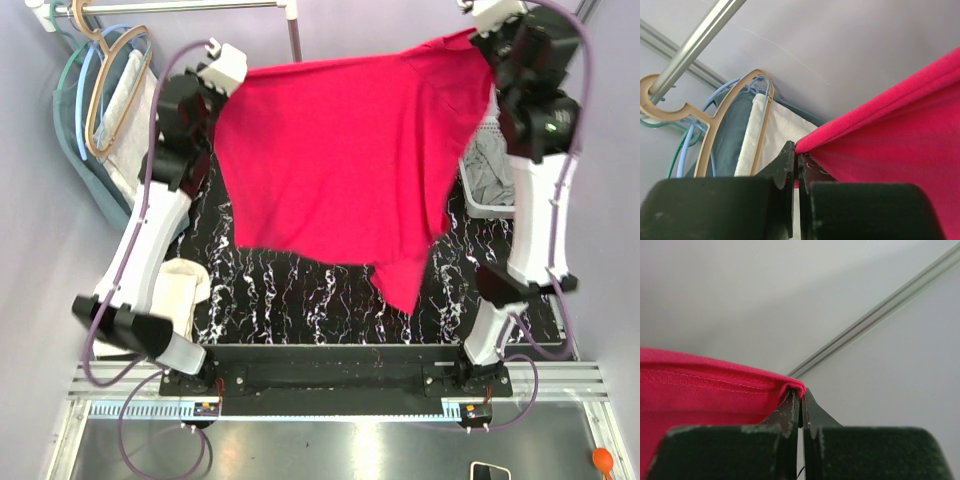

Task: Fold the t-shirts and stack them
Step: Flatten the tshirt out

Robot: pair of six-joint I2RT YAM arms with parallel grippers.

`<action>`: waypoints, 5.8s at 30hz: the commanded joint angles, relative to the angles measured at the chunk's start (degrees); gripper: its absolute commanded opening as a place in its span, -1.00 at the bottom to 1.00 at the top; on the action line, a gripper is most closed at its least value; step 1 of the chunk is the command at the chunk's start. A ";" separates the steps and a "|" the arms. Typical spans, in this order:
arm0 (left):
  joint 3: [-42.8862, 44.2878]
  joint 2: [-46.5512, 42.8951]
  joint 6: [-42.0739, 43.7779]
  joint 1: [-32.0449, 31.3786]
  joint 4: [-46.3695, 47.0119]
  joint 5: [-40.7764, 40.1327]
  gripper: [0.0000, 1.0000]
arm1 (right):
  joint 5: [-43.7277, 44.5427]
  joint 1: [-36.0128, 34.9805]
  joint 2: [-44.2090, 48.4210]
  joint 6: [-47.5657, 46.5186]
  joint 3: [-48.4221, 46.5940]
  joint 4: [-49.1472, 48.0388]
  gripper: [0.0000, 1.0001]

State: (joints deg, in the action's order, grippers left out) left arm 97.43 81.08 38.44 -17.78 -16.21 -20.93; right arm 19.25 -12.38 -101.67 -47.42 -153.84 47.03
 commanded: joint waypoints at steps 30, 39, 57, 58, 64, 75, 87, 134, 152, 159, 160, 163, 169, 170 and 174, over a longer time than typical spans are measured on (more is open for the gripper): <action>-51.09 -30.98 3.31 1.61 -11.62 18.73 -1.00 | -17.12 2.45 45.32 12.24 80.95 0.52 -1.00; -47.52 -29.05 5.42 -2.43 -34.74 30.33 -1.00 | -29.96 2.54 53.50 13.94 92.05 12.73 -1.00; -52.42 -20.52 -0.64 -17.99 -42.59 21.10 -1.00 | -34.19 2.63 54.91 6.29 95.74 24.86 -1.00; -52.95 -20.61 -0.82 -18.25 -42.77 20.32 -1.00 | -34.45 2.45 54.91 6.11 96.09 25.74 -1.00; -55.24 -20.79 -2.31 -19.92 -43.56 19.78 -1.00 | -34.28 2.54 55.00 4.70 97.85 27.24 -0.93; -49.28 -21.13 -5.82 -21.59 -38.03 14.53 -1.00 | -29.01 2.45 53.78 6.98 92.43 20.41 -1.00; -17.38 -14.47 -5.48 -16.60 -23.27 -1.39 -1.00 | -12.50 2.62 36.39 17.36 57.18 2.12 -1.00; 8.36 -1.03 -0.29 3.53 -1.54 -0.70 -1.00 | -0.35 3.06 15.91 -1.28 20.72 -2.29 -1.00; -11.69 -13.54 1.55 5.65 5.13 4.22 -1.00 | -3.24 3.24 18.92 -1.80 23.87 -4.93 -1.00; -47.27 -28.95 3.31 3.90 2.95 12.12 -1.00 | -10.70 3.15 42.85 -1.53 66.78 -3.53 -1.00; -49.85 -29.92 3.66 3.63 -0.28 12.92 -1.00 | -11.42 3.15 45.13 -1.45 70.74 -2.30 -1.00; -58.03 -32.82 5.42 1.97 -4.88 14.69 -1.00 | -15.02 3.15 52.52 0.57 84.55 2.71 -1.00; -61.48 -33.53 4.63 -2.78 -16.63 15.83 -1.00 | -18.98 3.15 59.39 2.60 96.27 10.27 -1.00; -61.39 -33.36 4.54 -3.31 -18.32 16.18 -1.00 | -18.89 3.15 60.26 2.59 97.40 11.24 -1.00; -59.82 -32.57 3.58 -6.90 -25.70 16.10 -1.00 | -21.87 3.15 62.38 1.89 99.17 14.58 -1.00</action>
State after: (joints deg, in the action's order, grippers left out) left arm 35.03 49.08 42.22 -22.20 -34.17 -4.78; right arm 0.01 -9.78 -42.33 -45.80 -54.92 58.89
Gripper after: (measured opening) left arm 0.012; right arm 0.011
